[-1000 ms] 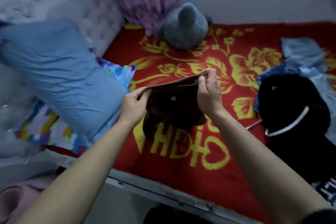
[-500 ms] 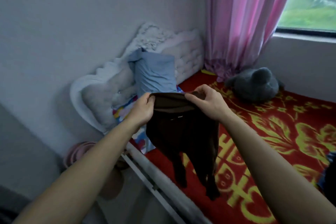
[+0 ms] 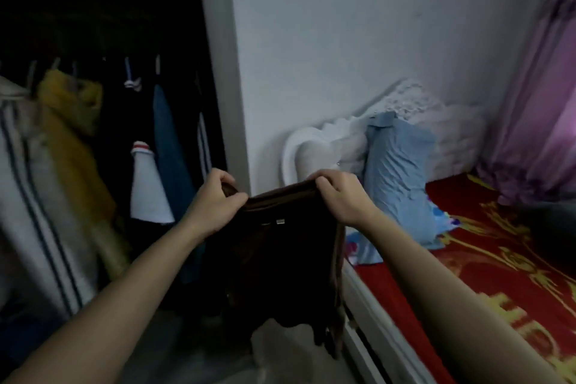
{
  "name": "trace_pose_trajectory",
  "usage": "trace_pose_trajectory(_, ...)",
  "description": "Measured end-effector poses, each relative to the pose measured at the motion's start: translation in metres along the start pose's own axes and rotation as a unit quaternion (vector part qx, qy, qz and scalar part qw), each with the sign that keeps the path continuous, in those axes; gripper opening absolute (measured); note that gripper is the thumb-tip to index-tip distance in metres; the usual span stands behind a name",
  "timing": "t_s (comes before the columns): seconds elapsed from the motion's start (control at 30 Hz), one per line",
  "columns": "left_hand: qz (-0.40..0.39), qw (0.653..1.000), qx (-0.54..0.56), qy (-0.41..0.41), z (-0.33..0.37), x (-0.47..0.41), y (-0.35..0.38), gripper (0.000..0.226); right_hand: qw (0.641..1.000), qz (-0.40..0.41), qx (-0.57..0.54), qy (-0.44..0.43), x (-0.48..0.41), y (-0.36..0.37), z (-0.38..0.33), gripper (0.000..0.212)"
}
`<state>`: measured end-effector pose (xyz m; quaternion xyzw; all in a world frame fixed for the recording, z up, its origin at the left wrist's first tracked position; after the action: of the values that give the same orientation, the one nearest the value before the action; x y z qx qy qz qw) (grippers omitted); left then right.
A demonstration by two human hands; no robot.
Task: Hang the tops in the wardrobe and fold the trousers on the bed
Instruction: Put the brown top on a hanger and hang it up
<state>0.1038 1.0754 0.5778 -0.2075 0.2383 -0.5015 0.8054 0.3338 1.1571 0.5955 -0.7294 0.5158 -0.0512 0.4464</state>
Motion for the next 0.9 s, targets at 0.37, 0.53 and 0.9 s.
trace_pose_trajectory(0.37, 0.239, 0.966, 0.002, -0.100, -0.147, 0.019, -0.237, 0.012, 0.991, -0.032, -0.104, -0.079, -0.099, 0.195, -0.184, 0.041)
trace_pose_trajectory(0.53, 0.268, 0.955, -0.079, -0.103, -0.196, -0.004, -0.290, 0.017, 0.980, -0.076, -0.139, -0.120, -0.137, 0.268, -0.225, 0.043)
trace_pose_trajectory(0.9, 0.416, 0.892, -0.174, 0.042, -0.208, -0.075, -0.442, 0.019, 0.959, -0.105, -0.239, -0.110, -0.261, 0.351, -0.336, 0.036)
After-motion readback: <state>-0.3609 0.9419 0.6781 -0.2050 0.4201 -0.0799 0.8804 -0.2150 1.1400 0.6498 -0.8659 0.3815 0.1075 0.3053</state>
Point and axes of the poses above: each hand's wrist, its own x-axis away from the middle knuckle, its own y-axis out of the palm, z = x × y, the point moved 5 cm from there along -x, towards the middle knuckle, and after that the axes turned 2 degrees about -x, right-handed, at the moved point
